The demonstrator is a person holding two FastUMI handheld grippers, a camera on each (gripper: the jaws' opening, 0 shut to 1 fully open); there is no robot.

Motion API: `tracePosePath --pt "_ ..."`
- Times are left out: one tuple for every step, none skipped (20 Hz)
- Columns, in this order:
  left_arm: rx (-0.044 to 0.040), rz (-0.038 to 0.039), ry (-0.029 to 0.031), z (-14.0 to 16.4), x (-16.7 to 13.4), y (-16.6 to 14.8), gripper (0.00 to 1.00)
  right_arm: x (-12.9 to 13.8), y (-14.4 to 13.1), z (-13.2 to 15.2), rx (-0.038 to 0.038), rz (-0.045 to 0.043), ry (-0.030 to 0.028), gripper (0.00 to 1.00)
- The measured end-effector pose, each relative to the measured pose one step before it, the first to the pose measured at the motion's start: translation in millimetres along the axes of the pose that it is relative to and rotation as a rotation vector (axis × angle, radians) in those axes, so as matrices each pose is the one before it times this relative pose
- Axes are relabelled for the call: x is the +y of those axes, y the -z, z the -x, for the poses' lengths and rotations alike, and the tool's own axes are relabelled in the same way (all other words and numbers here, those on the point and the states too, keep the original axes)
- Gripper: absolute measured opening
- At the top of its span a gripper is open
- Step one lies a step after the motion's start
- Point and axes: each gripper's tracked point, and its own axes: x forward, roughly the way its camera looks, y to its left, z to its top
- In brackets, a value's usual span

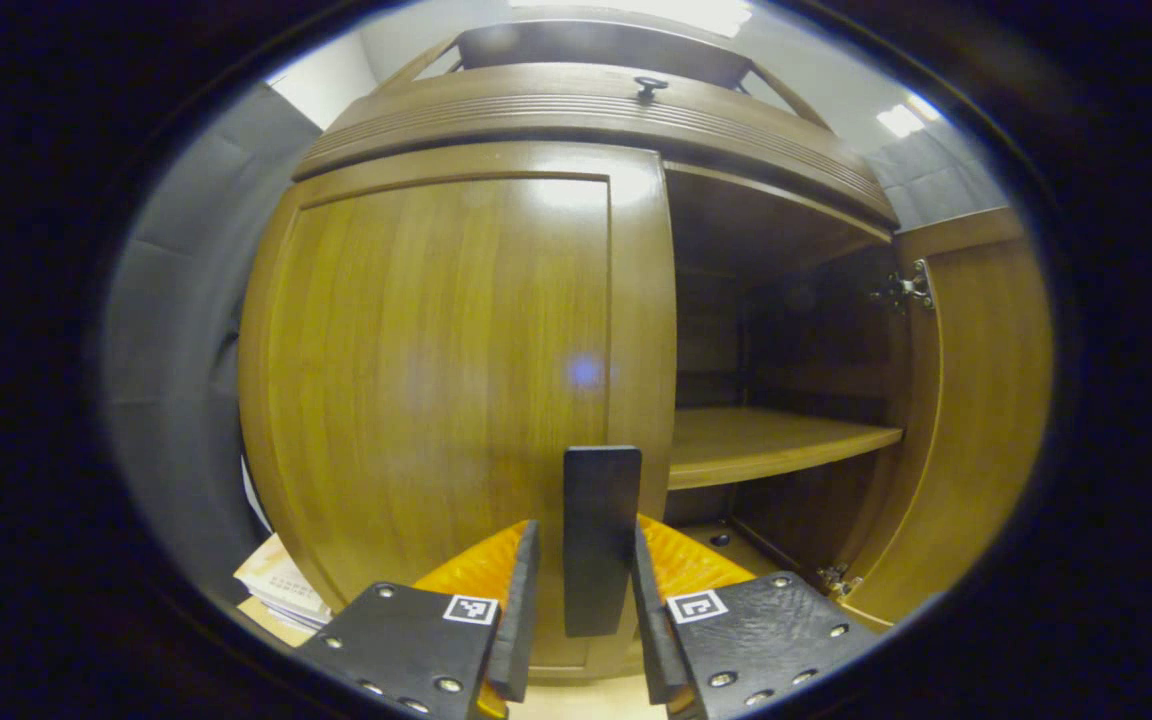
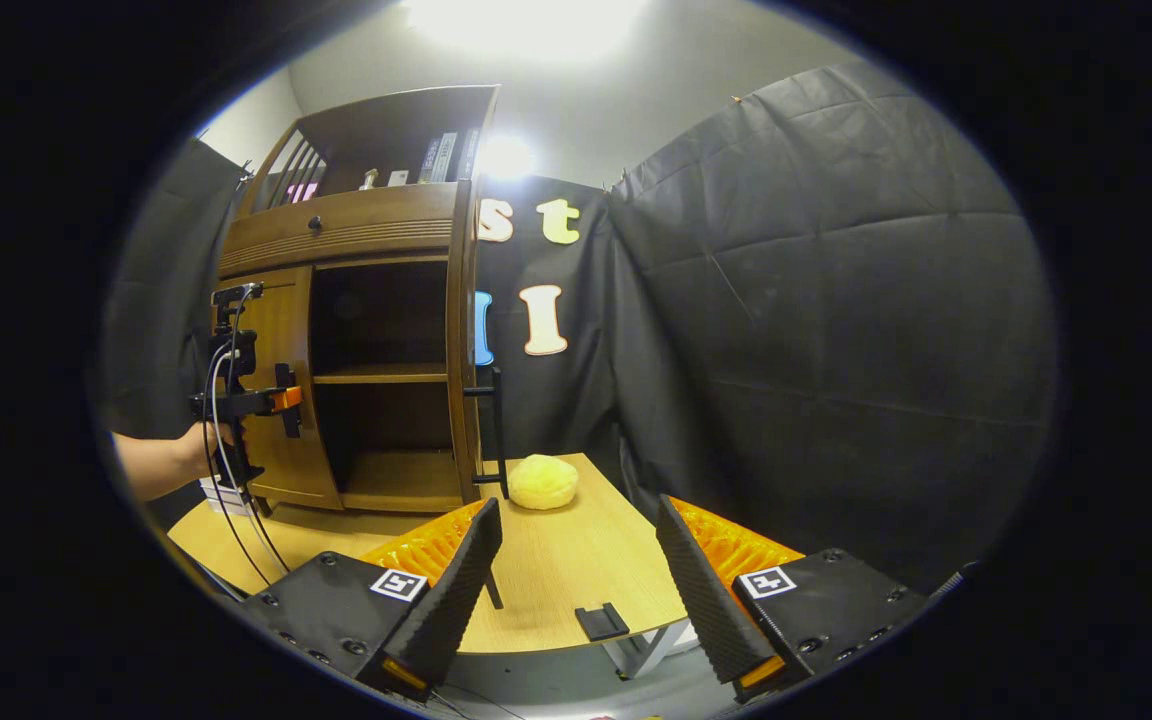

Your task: Open the right door of the double-door shoe cabinet with the right hand, and open the left door with the left hand.

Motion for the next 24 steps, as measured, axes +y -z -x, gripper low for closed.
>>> tracePosePath --pt "-0.00020 -0.00928 -0.00139 -10.53 -3.07 2.51 0.36 1.39 -0.12 -0.86 0.00064 -0.00190 -0.00540 0.97" --pt "0.00857 -0.02026 -0.01184 10.98 1.81 -0.23 0.27 2.33 -0.56 -1.03 0.00153 -0.00242 -0.00935 0.97" --pt "0.00032 0.00245 -0.01467 3.72 1.41 -1.96 0.25 3.14 -0.93 -1.58 0.00020 -0.00354 -0.01108 0.97" --pt "-0.00042 0.01214 -0.00681 3.45 -0.30 1.05 0.23 1.24 -0.95 -1.24 -0.00361 -0.00151 -0.01027 0.92" --pt "-0.00382 0.01117 -0.00094 3.78 0.52 -0.02 0.20 2.20 -1.10 -1.35 -0.00237 0.00243 -0.00555 0.92" --pt "-0.00547 0.00954 0.00052 -0.69 -0.56 -0.56 0.17 0.70 0.82 -2.07 -0.00158 0.00275 -0.00652 0.97" --pt "0.00176 -0.00748 0.00463 8.08 0.58 -1.02 0.13 2.05 -0.47 -1.85 -0.00174 0.00112 -0.00747 0.97" --pt "-0.00307 -0.00363 0.00694 4.02 -0.23 -1.41 0.17 2.32 0.74 -2.71 0.00250 -0.00132 -0.00614 0.97" --pt "0.00298 0.00759 0.00737 5.19 -0.26 -0.56 0.15 3.49 -0.03 -2.96 0.00200 -0.00349 -0.01086 0.92" --pt "0.00186 0.00928 0.00541 7.42 2.58 1.99 0.15 4.52 -0.79 -2.63 -0.00188 -0.00390 -0.00941 0.97" --pt "-0.00037 0.00430 0.00296 7.51 1.29 0.58 0.15 3.71 -1.51 -2.93 -0.00451 -0.00312 -0.00906 0.97" --pt "-0.00016 -0.00042 0.00183 8.81 2.06 0.14 0.17 4.89 -0.66 -3.46 -0.00414 -0.00250 -0.01217 0.97" --pt "-0.00200 0.00501 -0.00206 7.58 1.86 0.37 0.17 5.30 -0.89 -3.47 -0.00116 -0.00024 -0.01428 0.97" --pt "-0.00140 0.00297 -0.00175 6.83 2.60 0.47 0.17 4.59 -0.31 -3.02 -0.00168 0.00320 -0.01362 0.97" --pt "0.00038 -0.00094 0.00165 6.20 1.57 0.53 0.17 5.13 -1.36 -3.39 -0.00234 0.00506 -0.01098 0.97" --pt "0.00079 0.00234 0.00412 6.04 1.52 -0.57 0.17 4.15 -1.13 -3.17 -0.00217 0.00385 -0.01167 0.97" --pt "0.00418 0.00151 0.00480 6.34 1.05 -0.82 0.17 4.95 -1.31 -3.28 -0.00182 0.00241 -0.01323 0.97" --pt "0.00331 0.00001 0.00490 4.47 2.76 0.35 0.17 5.05 -0.10 -3.17 -0.00177 0.00196 -0.01194 0.97" --pt "0.00210 -0.00015 0.00299 4.38 1.89 -0.15 0.17 4.84 -1.51 -2.68 -0.00285 0.00203 -0.01060 0.97" --pt "0.00068 0.00123 -0.00055 4.75 1.36 0.24 0.17 3.82 -0.94 -2.71 -0.00275 0.00119 -0.00982 0.98" --pt "0.00011 0.00041 -0.00259 5.02 1.05 -0.51 0.17 4.14 -1.48 -1.89 -0.00243 0.00020 -0.01143 0.98" --pt "-0.00069 -0.00119 -0.00331 7.10 3.42 0.74 0.15 4.23 -1.27 -2.58 -0.00328 0.00120 -0.01019 0.93" --pt "-0.00126 0.00118 -0.00355 6.04 2.33 -0.52 0.15 3.06 -1.22 -1.98 -0.00459 0.00292 -0.00731 0.97" --pt "-0.00025 0.00194 -0.00257 6.75 3.39 1.20 0.15 2.42 -0.03 -2.27 -0.00199 0.00335 -0.00573 0.97"
